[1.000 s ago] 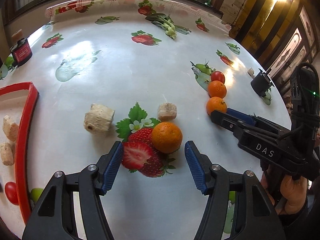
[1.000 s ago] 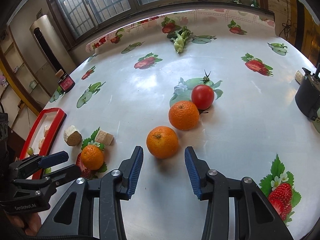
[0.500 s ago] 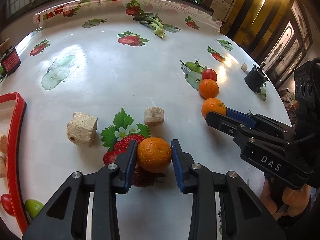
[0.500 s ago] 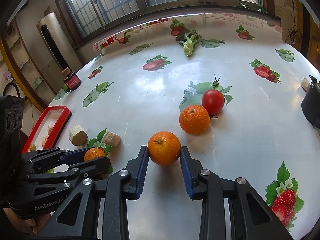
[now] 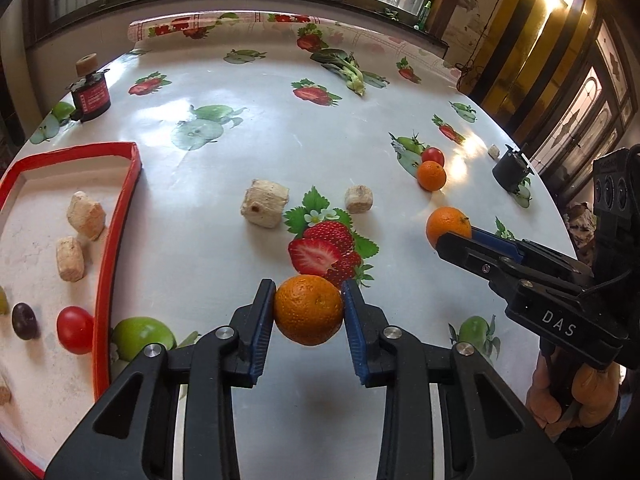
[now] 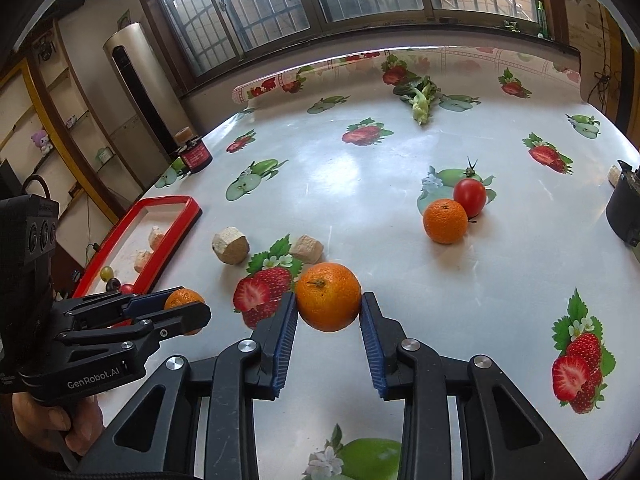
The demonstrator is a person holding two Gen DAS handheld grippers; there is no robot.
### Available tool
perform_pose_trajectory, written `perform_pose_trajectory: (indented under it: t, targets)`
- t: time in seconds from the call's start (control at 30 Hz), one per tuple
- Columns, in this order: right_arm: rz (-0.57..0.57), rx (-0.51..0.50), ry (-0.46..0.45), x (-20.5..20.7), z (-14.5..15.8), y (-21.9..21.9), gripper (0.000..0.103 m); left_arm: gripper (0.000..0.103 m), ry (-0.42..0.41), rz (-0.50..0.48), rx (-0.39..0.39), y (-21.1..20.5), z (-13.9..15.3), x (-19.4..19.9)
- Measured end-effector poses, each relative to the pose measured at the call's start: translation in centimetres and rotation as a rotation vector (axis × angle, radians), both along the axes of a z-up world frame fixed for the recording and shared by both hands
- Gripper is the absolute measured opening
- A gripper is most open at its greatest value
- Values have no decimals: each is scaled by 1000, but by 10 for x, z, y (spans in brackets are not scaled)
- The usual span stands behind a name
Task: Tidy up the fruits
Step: 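Carry both oranges over the tray with both tools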
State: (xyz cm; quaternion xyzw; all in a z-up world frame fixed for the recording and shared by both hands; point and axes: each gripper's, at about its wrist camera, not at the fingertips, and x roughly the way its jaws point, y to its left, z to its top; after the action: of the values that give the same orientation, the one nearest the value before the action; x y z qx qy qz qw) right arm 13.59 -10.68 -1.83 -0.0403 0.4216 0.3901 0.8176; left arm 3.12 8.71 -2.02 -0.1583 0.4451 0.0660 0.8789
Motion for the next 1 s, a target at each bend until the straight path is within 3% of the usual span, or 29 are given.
perform_pose_trajectory:
  t: [0.37, 1.0]
  targets:
    - [88, 2, -9, -41, 5, 30, 33, 31, -22, 100, 11, 27, 8, -55]
    - [219, -4, -21, -88, 12, 92, 33, 31, -27, 221, 0, 73, 6, -114]
